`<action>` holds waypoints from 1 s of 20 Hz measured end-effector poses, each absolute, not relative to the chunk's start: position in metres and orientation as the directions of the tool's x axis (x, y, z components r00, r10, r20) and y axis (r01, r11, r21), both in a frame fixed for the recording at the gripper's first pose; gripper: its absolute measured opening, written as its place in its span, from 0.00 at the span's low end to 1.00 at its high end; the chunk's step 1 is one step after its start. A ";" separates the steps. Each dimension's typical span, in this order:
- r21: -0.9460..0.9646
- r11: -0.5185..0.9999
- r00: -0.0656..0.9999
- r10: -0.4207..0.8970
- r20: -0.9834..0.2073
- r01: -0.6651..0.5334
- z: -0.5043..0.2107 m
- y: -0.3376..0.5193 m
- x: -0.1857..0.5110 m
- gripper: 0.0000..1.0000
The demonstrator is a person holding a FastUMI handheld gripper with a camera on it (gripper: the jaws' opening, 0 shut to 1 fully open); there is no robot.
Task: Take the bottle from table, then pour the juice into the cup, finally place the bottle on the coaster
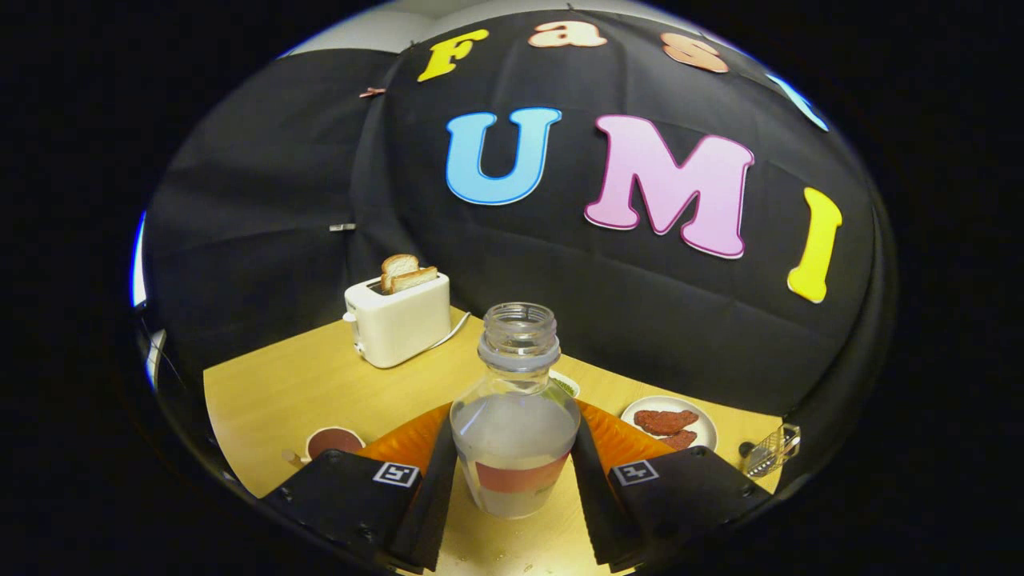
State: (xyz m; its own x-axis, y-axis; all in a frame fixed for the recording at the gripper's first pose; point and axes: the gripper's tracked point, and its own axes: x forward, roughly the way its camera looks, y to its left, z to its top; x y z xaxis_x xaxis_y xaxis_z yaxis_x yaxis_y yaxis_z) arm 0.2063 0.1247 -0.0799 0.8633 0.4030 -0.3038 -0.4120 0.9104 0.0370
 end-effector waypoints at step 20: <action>0.037 0.924 0.896 0.379 -0.230 -0.381 -0.177 0.140 0.236 0.75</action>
State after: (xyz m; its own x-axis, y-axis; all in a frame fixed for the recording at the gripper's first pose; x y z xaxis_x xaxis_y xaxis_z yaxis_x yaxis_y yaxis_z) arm 0.2362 0.1397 -0.1765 0.8963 0.3789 -0.2304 -0.3811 0.9238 0.0370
